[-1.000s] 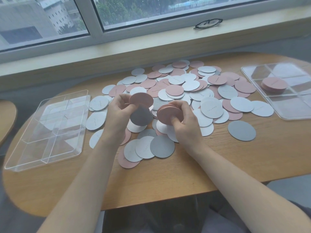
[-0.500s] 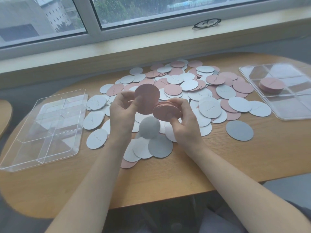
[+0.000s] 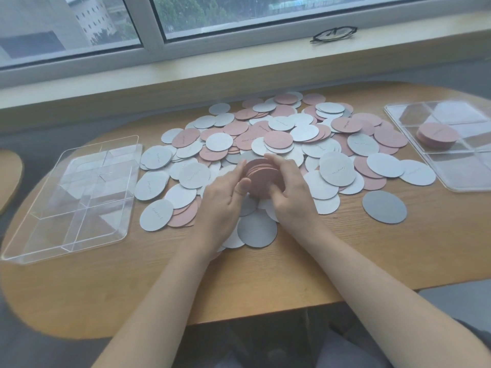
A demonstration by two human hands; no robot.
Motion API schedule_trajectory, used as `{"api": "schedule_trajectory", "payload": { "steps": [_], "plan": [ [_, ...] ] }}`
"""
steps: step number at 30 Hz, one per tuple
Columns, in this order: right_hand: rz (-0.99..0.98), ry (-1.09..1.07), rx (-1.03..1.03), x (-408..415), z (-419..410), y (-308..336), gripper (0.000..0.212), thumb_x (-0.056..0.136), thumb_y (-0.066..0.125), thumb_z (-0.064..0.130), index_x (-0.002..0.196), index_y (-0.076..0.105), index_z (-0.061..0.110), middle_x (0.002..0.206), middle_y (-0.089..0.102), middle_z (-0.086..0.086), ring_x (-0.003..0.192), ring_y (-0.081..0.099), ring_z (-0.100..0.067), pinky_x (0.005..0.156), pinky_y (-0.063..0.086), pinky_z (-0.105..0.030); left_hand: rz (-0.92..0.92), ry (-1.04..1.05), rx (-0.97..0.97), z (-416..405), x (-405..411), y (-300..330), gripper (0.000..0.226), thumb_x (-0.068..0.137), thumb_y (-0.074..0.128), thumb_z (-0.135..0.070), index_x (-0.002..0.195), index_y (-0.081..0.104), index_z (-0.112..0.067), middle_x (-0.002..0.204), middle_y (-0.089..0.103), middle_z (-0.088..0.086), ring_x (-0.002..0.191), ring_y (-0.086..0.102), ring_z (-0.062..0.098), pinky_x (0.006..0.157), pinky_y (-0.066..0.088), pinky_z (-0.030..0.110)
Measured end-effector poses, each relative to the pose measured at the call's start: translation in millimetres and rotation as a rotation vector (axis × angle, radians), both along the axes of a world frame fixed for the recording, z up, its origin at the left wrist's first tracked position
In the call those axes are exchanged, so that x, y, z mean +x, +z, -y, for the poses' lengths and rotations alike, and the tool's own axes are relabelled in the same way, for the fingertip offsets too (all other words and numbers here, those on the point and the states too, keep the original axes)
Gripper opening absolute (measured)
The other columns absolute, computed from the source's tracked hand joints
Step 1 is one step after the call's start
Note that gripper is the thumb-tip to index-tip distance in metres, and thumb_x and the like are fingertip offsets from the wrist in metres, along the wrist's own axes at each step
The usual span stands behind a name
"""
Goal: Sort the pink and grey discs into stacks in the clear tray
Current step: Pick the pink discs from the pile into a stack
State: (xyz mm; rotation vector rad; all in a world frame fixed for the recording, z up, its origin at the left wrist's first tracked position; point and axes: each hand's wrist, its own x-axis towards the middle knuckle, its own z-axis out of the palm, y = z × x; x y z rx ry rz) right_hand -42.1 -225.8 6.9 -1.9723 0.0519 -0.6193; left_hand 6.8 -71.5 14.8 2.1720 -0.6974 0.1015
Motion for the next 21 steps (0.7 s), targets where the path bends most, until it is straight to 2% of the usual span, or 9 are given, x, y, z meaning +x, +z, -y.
{"api": "schedule_trajectory", "payload": {
  "steps": [2,4,6,7,10,12,15,18,21],
  "plan": [
    [-0.03,0.01,-0.078,2.0,-2.0,-2.5,0.046,0.086,0.054,0.012,0.132,0.052,0.011,0.123,0.057,-0.003,0.115,0.053,-0.014,0.102,0.041,-0.029,0.072,0.027,0.12,-3.8,0.9,-2.9,0.057,0.103,0.033,-0.046,0.155,0.036,-0.024,0.122,0.064,-0.003,0.114,0.052,0.009,0.1,0.032,0.026],
    [-0.067,0.031,-0.162,1.8,-4.6,-3.8,0.043,0.086,0.054,0.018,0.129,0.052,0.011,0.123,0.057,-0.002,0.114,0.053,-0.018,0.101,0.041,-0.038,0.094,0.001,0.179,-5.6,-2.2,-5.4,0.055,0.106,0.037,-0.039,0.158,0.027,-0.024,0.11,0.061,-0.008,0.1,0.043,0.0,0.099,0.023,0.022],
    [-0.067,0.073,-0.188,1.8,-5.9,-3.9,0.042,0.087,0.054,0.018,0.128,0.053,0.011,0.122,0.057,-0.002,0.114,0.052,-0.017,0.1,0.04,-0.035,0.079,-0.021,0.186,-7.0,-6.8,-7.8,0.055,0.107,0.043,-0.027,0.159,0.024,-0.024,0.107,0.059,-0.011,0.093,0.036,-0.004,0.098,0.021,0.019],
    [-0.063,0.091,-0.185,1.5,-6.1,-3.7,0.042,0.088,0.054,0.017,0.13,0.052,0.011,0.123,0.057,-0.003,0.115,0.052,-0.016,0.101,0.04,-0.03,0.085,-0.017,0.185,-8.3,-7.5,-9.0,0.055,0.106,0.044,-0.026,0.158,0.026,-0.023,0.112,0.061,-0.009,0.096,0.038,-0.002,0.099,0.022,0.021],
    [-0.044,0.111,-0.18,-0.1,-5.1,-3.2,0.042,0.091,0.057,0.008,0.133,0.052,0.011,0.126,0.057,-0.004,0.115,0.052,-0.012,0.098,0.035,-0.01,0.125,-0.006,0.204,-14.4,-4.2,-9.1,0.059,0.099,0.038,-0.045,0.153,0.038,-0.022,0.13,0.062,-0.002,0.12,0.048,0.009,0.105,0.026,0.026],
    [-0.049,0.103,-0.159,-1.3,-4.8,-2.3,0.04,0.091,0.06,0.004,0.129,0.054,0.012,0.122,0.059,-0.002,0.111,0.055,-0.014,0.094,0.04,-0.014,0.161,0.015,0.226,-24.0,-1.9,-5.3,0.056,0.097,0.04,-0.049,0.146,0.05,-0.024,0.131,0.061,-0.005,0.12,0.053,0.015,0.104,0.034,0.034],
    [-0.062,0.092,-0.142,-2.2,-4.3,-0.1,0.038,0.089,0.061,0.001,0.125,0.054,0.012,0.118,0.06,-0.002,0.108,0.056,-0.017,0.091,0.043,-0.025,0.269,0.119,0.237,-50.8,-0.6,1.7,0.036,0.092,0.057,-0.041,0.121,0.068,-0.023,0.11,0.059,-0.003,0.102,0.056,0.02,0.091,0.044,0.042],
    [-0.077,0.096,-0.14,-2.5,-5.0,0.7,0.039,0.09,0.06,0.001,0.127,0.054,0.011,0.12,0.06,-0.003,0.107,0.055,-0.015,0.088,0.039,-0.019,0.264,0.232,0.338,-83.2,-0.9,4.3,0.02,0.088,0.07,-0.035,0.106,0.072,-0.028,0.099,0.055,-0.006,0.097,0.055,0.02,0.084,0.042,0.037],
    [-0.085,0.098,-0.141,-3.1,-6.3,1.2,0.038,0.091,0.06,0.001,0.127,0.054,0.012,0.12,0.06,-0.002,0.107,0.054,-0.015,0.087,0.038,-0.018,0.224,0.229,0.461,-107.3,-4.6,5.3,0.025,0.084,0.071,-0.046,0.104,0.073,-0.031,0.097,0.055,-0.009,0.093,0.056,0.016,0.083,0.043,0.038]
  ]
}}
